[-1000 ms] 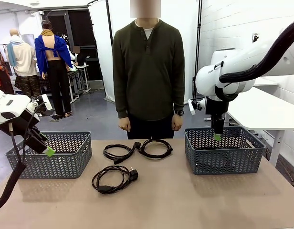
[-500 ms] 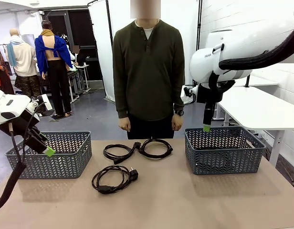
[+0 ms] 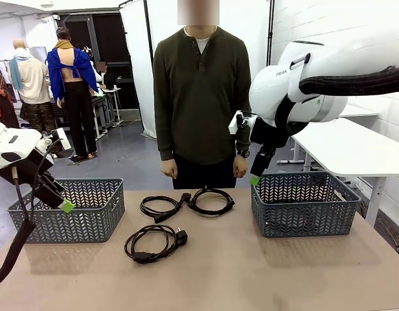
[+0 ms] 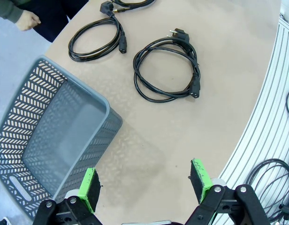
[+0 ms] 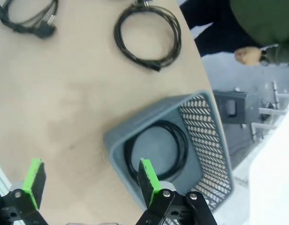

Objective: Organize the cables according to human instructions.
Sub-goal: Pick up a bundle of cables and place it in the basket indicated by the human.

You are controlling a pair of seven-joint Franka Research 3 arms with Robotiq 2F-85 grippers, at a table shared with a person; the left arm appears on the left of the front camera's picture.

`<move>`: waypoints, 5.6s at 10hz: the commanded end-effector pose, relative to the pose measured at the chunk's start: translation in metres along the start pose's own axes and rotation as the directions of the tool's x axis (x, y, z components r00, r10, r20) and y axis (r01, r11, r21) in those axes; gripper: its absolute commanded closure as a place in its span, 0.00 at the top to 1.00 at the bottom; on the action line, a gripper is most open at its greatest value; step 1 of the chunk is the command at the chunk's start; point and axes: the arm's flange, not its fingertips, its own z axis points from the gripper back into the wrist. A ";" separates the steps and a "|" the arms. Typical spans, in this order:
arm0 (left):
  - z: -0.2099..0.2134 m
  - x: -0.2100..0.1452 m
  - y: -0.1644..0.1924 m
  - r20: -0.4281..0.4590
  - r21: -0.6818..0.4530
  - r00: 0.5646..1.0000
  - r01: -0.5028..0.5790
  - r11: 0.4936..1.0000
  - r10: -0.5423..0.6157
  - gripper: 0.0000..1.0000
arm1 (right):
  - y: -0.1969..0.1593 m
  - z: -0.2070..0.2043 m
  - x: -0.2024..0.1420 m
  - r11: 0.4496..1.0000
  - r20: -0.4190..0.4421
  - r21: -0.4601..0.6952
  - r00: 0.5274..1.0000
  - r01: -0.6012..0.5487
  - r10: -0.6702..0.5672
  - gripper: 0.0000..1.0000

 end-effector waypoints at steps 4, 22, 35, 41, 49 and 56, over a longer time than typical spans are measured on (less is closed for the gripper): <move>0.000 -0.001 -0.001 0.006 -0.010 1.000 -0.014 1.000 0.014 1.00 | 0.047 -0.027 -0.010 1.000 0.073 -0.003 0.997 -0.002 0.002 1.00; 0.000 -0.001 -0.001 0.006 -0.010 1.000 -0.014 1.000 0.014 1.00 | 0.046 -0.028 -0.005 1.000 0.042 0.001 0.999 -0.028 0.028 1.00; 0.000 -0.001 -0.001 0.006 -0.010 1.000 -0.014 1.000 0.014 1.00 | 0.040 -0.030 -0.006 0.999 0.021 -0.011 0.999 -0.040 0.040 1.00; 0.000 -0.001 -0.001 0.006 -0.010 1.000 -0.014 1.000 0.014 1.00 | -0.035 -0.043 0.033 0.948 -0.096 0.083 0.944 -0.308 0.315 1.00; 0.000 -0.001 -0.001 0.006 -0.010 1.000 -0.014 1.000 0.014 1.00 | -0.051 -0.081 0.087 0.809 -0.166 0.119 0.792 -0.575 0.587 1.00; 0.000 -0.001 -0.001 0.006 -0.010 1.000 -0.014 1.000 0.014 1.00 | -0.048 -0.078 0.083 0.820 -0.123 0.119 0.811 -0.560 0.572 1.00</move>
